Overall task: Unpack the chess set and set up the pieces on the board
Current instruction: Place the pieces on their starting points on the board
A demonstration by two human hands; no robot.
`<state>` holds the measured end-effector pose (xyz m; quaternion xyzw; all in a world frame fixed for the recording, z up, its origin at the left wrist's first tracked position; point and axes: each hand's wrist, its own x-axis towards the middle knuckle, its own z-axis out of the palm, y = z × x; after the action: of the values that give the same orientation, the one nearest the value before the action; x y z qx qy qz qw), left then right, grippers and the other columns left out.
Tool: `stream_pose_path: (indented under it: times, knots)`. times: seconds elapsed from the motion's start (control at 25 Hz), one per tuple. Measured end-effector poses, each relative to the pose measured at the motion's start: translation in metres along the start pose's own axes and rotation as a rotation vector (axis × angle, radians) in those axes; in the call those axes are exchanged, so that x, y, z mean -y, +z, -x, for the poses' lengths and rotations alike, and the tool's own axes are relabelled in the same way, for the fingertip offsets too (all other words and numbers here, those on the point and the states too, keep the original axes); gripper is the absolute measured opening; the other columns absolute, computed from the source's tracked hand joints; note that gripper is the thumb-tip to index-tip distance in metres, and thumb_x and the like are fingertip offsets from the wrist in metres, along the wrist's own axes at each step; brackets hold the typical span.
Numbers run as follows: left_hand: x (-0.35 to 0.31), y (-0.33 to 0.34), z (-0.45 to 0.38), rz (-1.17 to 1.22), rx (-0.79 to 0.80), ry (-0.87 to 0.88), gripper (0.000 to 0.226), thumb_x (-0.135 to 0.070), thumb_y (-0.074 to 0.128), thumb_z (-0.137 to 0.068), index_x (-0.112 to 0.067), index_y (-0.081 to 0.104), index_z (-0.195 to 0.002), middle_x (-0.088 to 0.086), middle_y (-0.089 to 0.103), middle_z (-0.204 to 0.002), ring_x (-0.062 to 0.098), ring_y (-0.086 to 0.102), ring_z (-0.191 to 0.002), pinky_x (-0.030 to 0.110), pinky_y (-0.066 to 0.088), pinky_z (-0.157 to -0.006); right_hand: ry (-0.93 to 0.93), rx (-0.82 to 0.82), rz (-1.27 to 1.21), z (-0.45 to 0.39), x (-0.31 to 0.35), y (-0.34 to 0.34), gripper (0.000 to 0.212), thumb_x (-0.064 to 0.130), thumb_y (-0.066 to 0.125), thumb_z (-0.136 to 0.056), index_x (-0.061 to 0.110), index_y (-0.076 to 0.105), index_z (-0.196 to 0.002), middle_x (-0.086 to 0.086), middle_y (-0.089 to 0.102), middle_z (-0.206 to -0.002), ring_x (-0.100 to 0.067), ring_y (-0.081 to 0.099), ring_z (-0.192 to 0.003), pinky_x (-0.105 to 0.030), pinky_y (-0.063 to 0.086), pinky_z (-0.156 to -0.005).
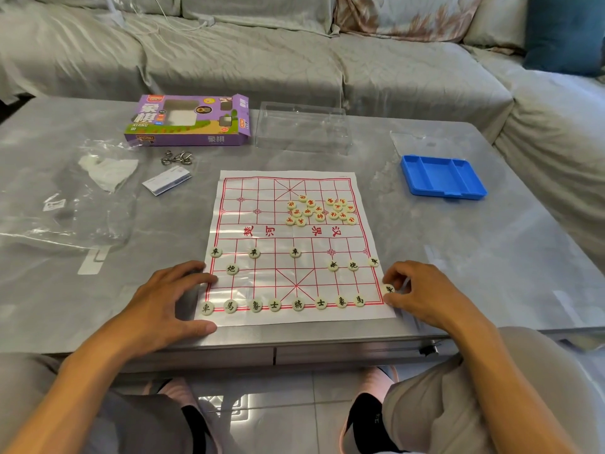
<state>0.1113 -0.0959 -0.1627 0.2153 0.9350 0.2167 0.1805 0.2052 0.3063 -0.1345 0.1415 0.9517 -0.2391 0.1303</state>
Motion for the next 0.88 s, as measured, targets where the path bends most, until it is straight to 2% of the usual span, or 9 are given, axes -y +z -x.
stream_pose_path:
  times: [0.24,0.32,0.44,0.56,0.68,0.8,0.88]
  knots:
    - [0.001,0.001,0.0,0.007,0.01,0.002,0.07,-0.063,0.073,-0.067,-0.055,0.035,-0.125,-0.024,0.019,-0.151,0.01,0.018,-0.138,0.04,0.025,-0.114,-0.001,0.022,-0.003,0.001,-0.001,-0.002,0.022,0.03,0.072,-0.083,0.026,0.059,-0.101,0.017,0.058,-0.092,-0.008,0.059,-0.083,-0.016,0.046,-0.071]
    - [0.002,0.0,0.001,0.01,0.011,0.004,0.074,-0.072,0.07,-0.062,-0.055,0.036,-0.125,-0.024,0.02,-0.151,0.01,0.02,-0.138,0.041,0.026,-0.114,-0.014,0.013,-0.001,0.001,0.0,-0.002,0.019,0.032,0.072,-0.083,0.025,0.061,-0.097,0.016,0.061,-0.089,-0.009,0.061,-0.08,-0.016,0.046,-0.069]
    - [0.003,0.0,0.001,0.003,0.01,0.002,0.08,-0.083,0.054,-0.05,-0.057,0.036,-0.123,-0.025,0.02,-0.15,0.009,0.021,-0.137,0.041,0.027,-0.114,-0.055,0.014,-0.02,0.004,0.002,-0.002,0.018,0.034,0.073,-0.081,0.025,0.064,-0.093,0.014,0.066,-0.089,-0.011,0.063,-0.077,-0.019,0.052,-0.068]
    - [0.003,-0.001,0.001,0.011,0.009,0.007,0.077,-0.08,0.059,-0.053,-0.057,0.036,-0.123,-0.026,0.02,-0.15,0.008,0.02,-0.137,0.04,0.026,-0.113,-0.059,0.066,0.011,0.005,0.004,0.001,0.021,0.037,0.074,-0.08,0.026,0.063,-0.094,0.013,0.065,-0.091,-0.011,0.063,-0.077,-0.023,0.054,-0.071]
    - [0.004,0.001,0.0,0.013,-0.004,0.016,0.072,-0.065,0.073,-0.065,-0.054,0.037,-0.127,-0.025,0.02,-0.151,0.009,0.019,-0.137,0.04,0.025,-0.114,-0.068,-0.013,0.011,0.001,0.004,0.001,0.024,0.043,0.068,-0.084,0.027,0.062,-0.1,0.015,0.063,-0.096,-0.01,0.061,-0.081,-0.024,0.054,-0.076]
    - [0.005,0.001,-0.001,0.005,-0.004,0.018,0.073,-0.067,0.072,-0.064,-0.055,0.036,-0.126,-0.025,0.02,-0.151,0.008,0.02,-0.137,0.04,0.026,-0.114,-0.107,-0.165,0.043,-0.017,0.009,0.003,0.033,0.038,0.062,-0.09,0.03,0.054,-0.12,0.013,0.057,-0.113,-0.01,0.057,-0.094,-0.026,0.052,-0.083]
    - [0.004,0.002,-0.001,0.003,-0.002,0.019,0.073,-0.067,0.072,-0.064,-0.055,0.036,-0.126,-0.025,0.019,-0.151,0.008,0.019,-0.137,0.04,0.026,-0.114,-0.106,-0.179,0.081,-0.031,0.01,0.008,0.036,0.036,0.06,-0.092,0.033,0.051,-0.126,0.01,0.055,-0.122,-0.014,0.057,-0.102,-0.027,0.051,-0.084]
